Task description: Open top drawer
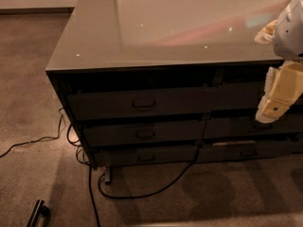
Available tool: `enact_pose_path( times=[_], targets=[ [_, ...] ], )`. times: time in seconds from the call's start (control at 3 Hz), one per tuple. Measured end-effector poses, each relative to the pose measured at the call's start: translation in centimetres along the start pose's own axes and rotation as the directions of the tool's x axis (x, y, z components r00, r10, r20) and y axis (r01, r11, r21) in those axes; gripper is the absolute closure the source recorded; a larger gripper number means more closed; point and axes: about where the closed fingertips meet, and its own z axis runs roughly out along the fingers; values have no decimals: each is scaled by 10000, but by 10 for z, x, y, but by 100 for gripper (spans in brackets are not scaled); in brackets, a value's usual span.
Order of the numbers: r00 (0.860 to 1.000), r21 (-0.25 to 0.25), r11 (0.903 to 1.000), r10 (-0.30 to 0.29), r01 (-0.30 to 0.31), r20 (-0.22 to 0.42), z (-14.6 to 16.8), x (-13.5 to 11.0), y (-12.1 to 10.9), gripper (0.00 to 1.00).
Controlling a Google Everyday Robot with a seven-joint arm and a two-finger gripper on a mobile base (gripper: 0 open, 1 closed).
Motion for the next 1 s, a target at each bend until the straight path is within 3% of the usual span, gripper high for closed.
enact_pose_path(
  times=[0.67, 1.0],
  targets=[
    [9993, -209, 9993, -301, 306, 230, 10, -6, 0, 0],
    [9957, -1022, 9938, -357, 444, 855, 49, -5, -3, 0]
  ],
)
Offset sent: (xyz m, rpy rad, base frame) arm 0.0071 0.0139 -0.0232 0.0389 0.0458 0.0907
